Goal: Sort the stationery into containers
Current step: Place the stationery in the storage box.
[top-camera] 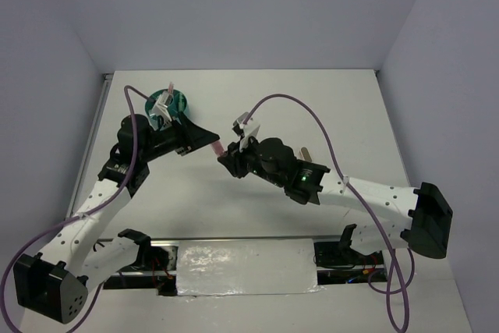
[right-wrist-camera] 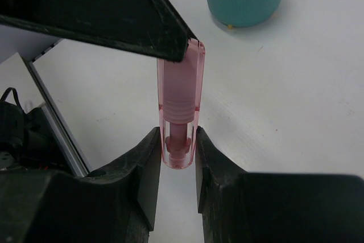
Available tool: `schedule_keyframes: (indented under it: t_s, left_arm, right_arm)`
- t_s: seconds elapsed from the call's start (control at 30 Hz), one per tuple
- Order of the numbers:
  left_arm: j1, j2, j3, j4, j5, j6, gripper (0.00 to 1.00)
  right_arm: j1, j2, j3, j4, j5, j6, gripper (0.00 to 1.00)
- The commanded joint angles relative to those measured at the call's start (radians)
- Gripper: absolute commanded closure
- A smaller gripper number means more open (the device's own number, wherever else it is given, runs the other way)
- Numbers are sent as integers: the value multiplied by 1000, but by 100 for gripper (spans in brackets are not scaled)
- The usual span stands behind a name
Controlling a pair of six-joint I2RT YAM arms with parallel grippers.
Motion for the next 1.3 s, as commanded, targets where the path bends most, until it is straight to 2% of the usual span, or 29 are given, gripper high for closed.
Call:
schedule_keyframes:
  t_s: [0.0,0.07,0.13,0.17,0.23,0.27,0.3,0.37,0.4,0.43,0.5,0.53,0.57,0.63,0.77,0.8,0.93,1.03,1.27]
  left_arm:
    - [-16,16,2,54,33,2,40]
    - [-22,20,0,60,31,2,39]
    - [-30,20,0,71,34,5,51]
    - [-31,19,3,71,33,8,64]
    - [-33,17,14,66,24,16,78]
    - [-33,17,20,63,22,28,92]
    - [-33,19,37,59,8,36,98]
    - [-33,23,63,37,-9,74,100]
    - [-33,27,95,31,-35,93,100]
    - [-33,30,117,-2,-61,120,100]
    - [-33,49,201,-67,-146,235,100]
    - [-33,59,227,-100,-276,283,100]
    - [-33,69,243,-130,-349,360,100]
    - [-28,103,261,-116,-543,462,100]
    - [-14,210,252,0,-777,594,100]
    - [-14,236,252,72,-803,620,100]
    - [-10,387,341,131,-872,761,100]
    - [5,505,378,192,-874,873,100]
    - [50,632,460,226,-886,943,100]
  right_arm:
    - [10,-2,63,13,32,-25,96]
    - [10,11,80,-1,38,-30,96]
    - [9,21,94,-7,42,-37,96]
    - [9,24,98,-10,46,-42,96]
    - [10,30,106,-15,46,-45,96]
    - [10,31,107,-16,44,-48,93]
    - [10,33,107,-18,44,-50,91]
    - [9,30,92,-10,42,-53,64]
    - [10,22,83,-3,42,-53,47]
    - [7,19,75,2,59,-45,1]
    - [-5,-2,52,-7,78,-31,0]
    - [-8,-15,40,-9,85,-27,0]
    - [-12,-28,25,-7,96,-19,0]
    - [-25,-76,-26,2,105,-8,0]
    - [-45,-146,-93,-10,105,-4,0]
    - [-45,-172,-101,-16,105,-4,0]
    - [-52,-229,-130,-55,84,-34,0]
    - [-65,-252,-138,-97,90,-56,0]
    - [-109,-303,-178,-98,53,-67,0]
